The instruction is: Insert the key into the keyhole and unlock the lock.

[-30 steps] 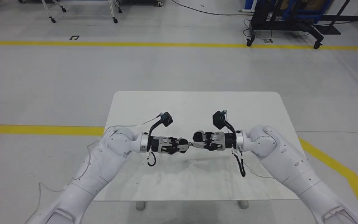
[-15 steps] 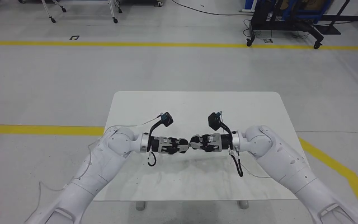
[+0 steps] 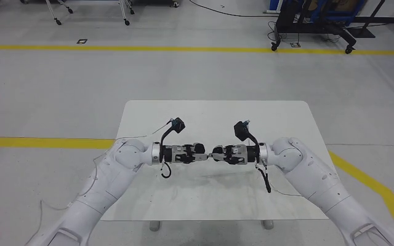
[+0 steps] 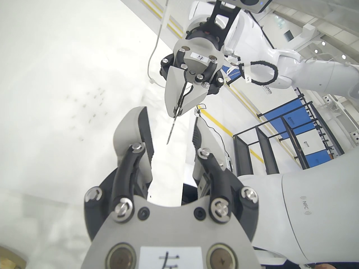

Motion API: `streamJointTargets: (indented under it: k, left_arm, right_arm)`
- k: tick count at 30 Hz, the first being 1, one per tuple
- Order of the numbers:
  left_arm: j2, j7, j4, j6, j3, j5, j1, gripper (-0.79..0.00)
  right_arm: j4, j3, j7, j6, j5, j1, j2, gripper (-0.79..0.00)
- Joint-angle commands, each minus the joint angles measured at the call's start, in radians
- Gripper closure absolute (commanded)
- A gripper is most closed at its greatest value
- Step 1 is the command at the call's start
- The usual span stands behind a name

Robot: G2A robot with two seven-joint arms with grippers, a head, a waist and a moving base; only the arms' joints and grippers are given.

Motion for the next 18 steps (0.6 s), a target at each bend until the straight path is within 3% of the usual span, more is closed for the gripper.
streamJointTargets:
  k: [1,5,11,15,18]
  left_arm:
    - [0.003,0.015,-0.002,-0.006,-0.011,-0.014,0.005,-0.785]
    - [0.005,0.027,-0.010,-0.013,-0.021,-0.052,0.018,-0.785]
    - [0.002,0.072,-0.030,-0.026,-0.018,-0.047,0.033,-0.773]
    - [0.001,0.101,-0.037,-0.044,-0.018,-0.037,0.040,-0.610]
    - [0.001,0.105,-0.038,-0.050,-0.018,-0.035,0.042,-0.385]
  right_arm:
    - [0.004,0.020,-0.052,-0.013,0.014,-0.014,0.001,0.000]
    - [0.008,0.044,-0.151,-0.042,0.047,-0.049,-0.002,0.000]
    - [-0.001,0.021,-0.210,-0.042,0.078,-0.071,-0.018,0.000]
    - [0.019,-0.001,-0.219,-0.042,0.081,-0.062,-0.032,0.000]
    - [0.032,-0.013,-0.221,-0.042,0.081,-0.053,-0.040,0.000]
